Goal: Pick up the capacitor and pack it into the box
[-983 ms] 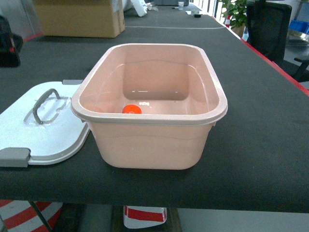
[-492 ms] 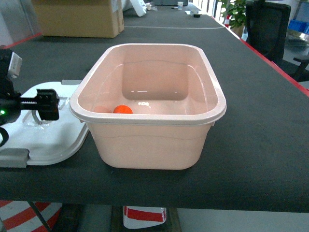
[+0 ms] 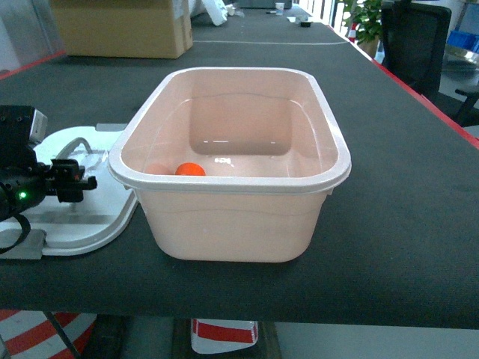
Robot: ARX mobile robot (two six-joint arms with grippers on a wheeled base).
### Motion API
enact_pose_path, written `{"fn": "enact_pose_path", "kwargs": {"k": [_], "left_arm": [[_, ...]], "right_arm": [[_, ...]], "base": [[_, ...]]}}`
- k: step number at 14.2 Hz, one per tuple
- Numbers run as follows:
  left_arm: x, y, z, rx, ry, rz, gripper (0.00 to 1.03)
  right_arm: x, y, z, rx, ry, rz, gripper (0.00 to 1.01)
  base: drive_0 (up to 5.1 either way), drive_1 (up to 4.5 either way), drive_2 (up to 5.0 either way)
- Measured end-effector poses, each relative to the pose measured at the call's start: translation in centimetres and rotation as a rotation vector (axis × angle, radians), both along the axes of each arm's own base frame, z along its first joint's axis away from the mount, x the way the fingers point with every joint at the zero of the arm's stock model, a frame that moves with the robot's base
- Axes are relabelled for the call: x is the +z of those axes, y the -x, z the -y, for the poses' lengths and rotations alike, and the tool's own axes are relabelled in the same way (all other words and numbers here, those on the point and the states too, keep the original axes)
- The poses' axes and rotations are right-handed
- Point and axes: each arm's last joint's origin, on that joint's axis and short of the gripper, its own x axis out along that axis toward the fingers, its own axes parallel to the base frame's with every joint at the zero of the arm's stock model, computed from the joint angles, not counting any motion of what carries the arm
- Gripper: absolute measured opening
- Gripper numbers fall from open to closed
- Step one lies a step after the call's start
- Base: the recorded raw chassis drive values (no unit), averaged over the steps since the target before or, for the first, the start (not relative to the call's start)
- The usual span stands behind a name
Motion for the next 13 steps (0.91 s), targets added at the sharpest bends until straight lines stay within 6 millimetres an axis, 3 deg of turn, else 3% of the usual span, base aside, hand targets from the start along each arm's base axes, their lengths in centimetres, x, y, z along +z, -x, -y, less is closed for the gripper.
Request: {"fn": "enact_pose_path", "kwargs": {"k": [3, 4, 9, 10, 13], "left_arm": [[0.1, -0.1, -0.1, 0.018, -0.008, 0.033, 0.08], [0.1, -0.1, -0.2, 0.022, -0.009, 0.036, 0.02], [0.7, 0.3, -0.7, 0.061, 0.012, 0.009, 0.02], [2.1, 0.8, -1.2, 0.084, 0.033, -0.001, 0.02], [11.0, 2.6, -3.4, 0.145, 0.072, 0.156, 0.02]], "right_arm": [[0.0, 0.0, 0.0, 0.000, 0.000, 0.000, 0.98], [0.0, 0.0, 0.0, 0.000, 0.000, 0.000, 0.98], [0.0, 0.0, 0.0, 0.000, 0.000, 0.000, 0.98], [0.0, 0.0, 0.0, 0.000, 0.000, 0.000, 0.98], [0.0, 0.0, 0.0, 0.000, 0.000, 0.000, 0.98]], "base": [[0.0, 0.00, 0.0], [0.0, 0.00, 0.0], [0.0, 0.00, 0.0], [0.0, 0.00, 0.0], [0.0, 0.00, 0.0]]}}
